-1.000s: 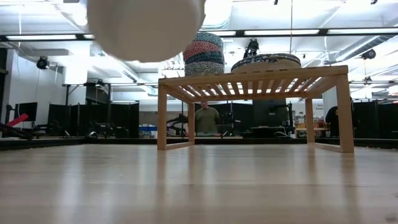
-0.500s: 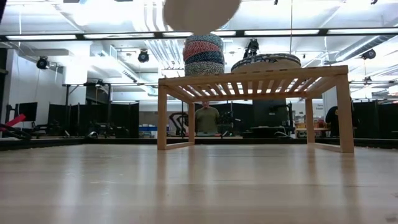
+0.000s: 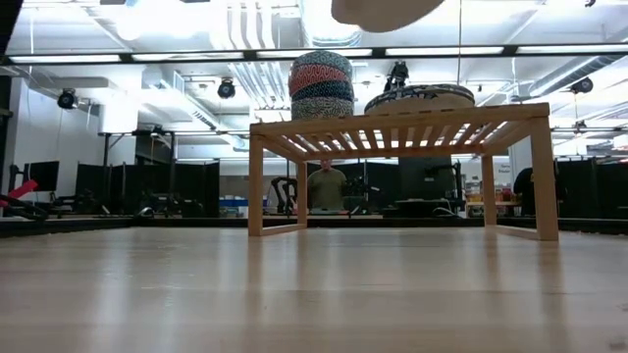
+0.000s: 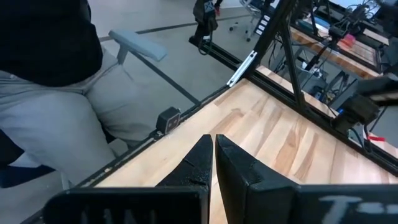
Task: Place and stack bowls onto a shelf
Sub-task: Stack the white pattern bowl on top of the other white pattern bowl
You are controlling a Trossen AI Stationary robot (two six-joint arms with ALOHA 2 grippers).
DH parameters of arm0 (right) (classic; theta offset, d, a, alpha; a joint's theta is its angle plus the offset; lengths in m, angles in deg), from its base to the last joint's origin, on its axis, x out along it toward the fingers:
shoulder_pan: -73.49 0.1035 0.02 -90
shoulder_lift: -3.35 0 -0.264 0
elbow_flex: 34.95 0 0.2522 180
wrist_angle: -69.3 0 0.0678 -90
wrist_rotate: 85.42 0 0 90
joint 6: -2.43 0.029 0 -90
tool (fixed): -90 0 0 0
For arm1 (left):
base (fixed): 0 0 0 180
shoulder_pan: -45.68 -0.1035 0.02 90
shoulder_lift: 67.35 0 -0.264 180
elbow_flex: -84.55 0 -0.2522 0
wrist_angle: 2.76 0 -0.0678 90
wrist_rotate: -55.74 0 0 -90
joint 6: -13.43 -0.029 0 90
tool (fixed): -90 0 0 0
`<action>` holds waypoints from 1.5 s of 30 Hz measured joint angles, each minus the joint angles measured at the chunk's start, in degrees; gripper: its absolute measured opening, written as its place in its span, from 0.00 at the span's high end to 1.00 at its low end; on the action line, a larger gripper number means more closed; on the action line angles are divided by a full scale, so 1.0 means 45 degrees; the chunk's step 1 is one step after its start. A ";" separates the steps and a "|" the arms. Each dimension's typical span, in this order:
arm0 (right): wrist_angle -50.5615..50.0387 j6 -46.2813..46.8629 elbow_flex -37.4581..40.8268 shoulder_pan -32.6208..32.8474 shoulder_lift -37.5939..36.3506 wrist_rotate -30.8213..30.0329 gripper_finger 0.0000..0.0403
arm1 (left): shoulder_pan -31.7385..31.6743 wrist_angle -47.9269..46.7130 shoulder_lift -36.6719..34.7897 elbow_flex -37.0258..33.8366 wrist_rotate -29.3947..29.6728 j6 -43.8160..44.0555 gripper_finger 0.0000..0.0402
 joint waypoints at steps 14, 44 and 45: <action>0.0008 -0.0321 0.0000 0.0000 0.0000 0.0019 0.98 | -0.1959 0.4209 0.0715 -0.0039 -0.1632 -0.1772 1.00; -0.0124 -0.0325 -0.0005 -0.0005 0.0010 0.0015 0.98 | -0.3959 0.6358 0.2092 -0.0034 -0.0952 -0.2136 0.83; -0.0124 -0.0325 -0.0005 -0.0005 0.0010 0.0015 0.98 | -0.3972 0.6358 0.2088 -0.0030 -0.0952 -0.2101 0.81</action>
